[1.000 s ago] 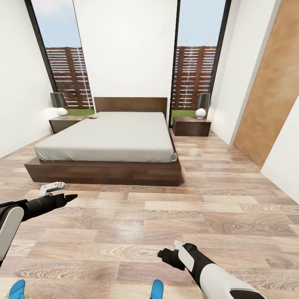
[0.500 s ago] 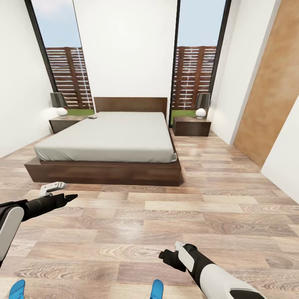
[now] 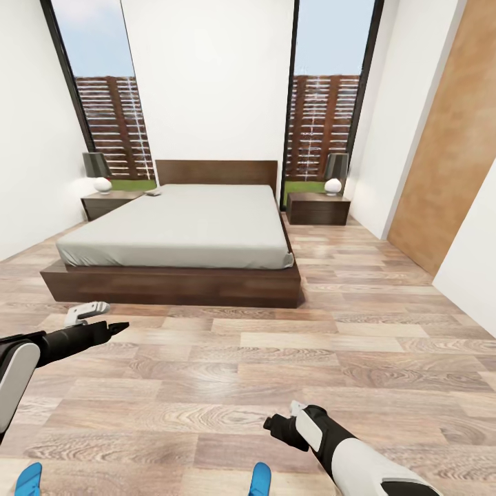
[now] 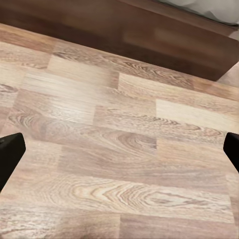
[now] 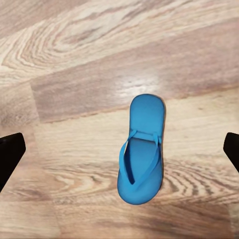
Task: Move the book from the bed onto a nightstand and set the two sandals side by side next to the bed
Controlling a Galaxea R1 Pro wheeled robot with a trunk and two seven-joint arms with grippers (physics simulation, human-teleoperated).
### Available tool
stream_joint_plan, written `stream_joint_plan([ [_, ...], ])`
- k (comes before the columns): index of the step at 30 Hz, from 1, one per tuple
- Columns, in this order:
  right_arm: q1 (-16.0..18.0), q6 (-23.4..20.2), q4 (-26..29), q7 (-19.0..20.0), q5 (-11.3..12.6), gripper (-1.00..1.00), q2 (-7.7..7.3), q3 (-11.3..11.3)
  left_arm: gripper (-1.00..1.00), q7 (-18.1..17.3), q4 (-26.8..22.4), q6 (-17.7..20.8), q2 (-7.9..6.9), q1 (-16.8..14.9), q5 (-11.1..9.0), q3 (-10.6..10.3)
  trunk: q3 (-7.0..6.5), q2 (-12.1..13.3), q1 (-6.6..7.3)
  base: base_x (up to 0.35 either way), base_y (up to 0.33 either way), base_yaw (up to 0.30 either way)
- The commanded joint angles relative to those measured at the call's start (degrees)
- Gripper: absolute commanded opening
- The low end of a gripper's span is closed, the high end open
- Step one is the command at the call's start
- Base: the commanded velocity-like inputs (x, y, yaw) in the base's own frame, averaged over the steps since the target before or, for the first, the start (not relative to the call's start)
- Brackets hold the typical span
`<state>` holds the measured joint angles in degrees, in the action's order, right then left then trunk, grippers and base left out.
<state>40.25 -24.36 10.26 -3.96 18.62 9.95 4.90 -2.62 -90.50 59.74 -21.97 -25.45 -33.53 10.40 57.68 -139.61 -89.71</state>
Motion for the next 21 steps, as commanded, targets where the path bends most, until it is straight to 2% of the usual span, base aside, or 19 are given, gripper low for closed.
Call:
stream_joint_plan([
  [1, 0.0, -0.3, 0.1, -0.3, 0.2, 1.00, 0.05, 0.5, 1.00, -0.3, 0.0, 0.3, 0.00, 0.0, 0.2, 0.1, 0.13, 0.0, 0.01, 0.000, 0.000, 0.000],
  [21, 0.0, -0.2, 0.1, -0.1, 0.2, 1.00, 0.05, 0.4, 1.00, -0.3, 0.0, 0.3, 0.00, 0.0, 0.2, 0.1, 1.89, 0.0, 0.01, 0.000, 0.000, 0.000],
])
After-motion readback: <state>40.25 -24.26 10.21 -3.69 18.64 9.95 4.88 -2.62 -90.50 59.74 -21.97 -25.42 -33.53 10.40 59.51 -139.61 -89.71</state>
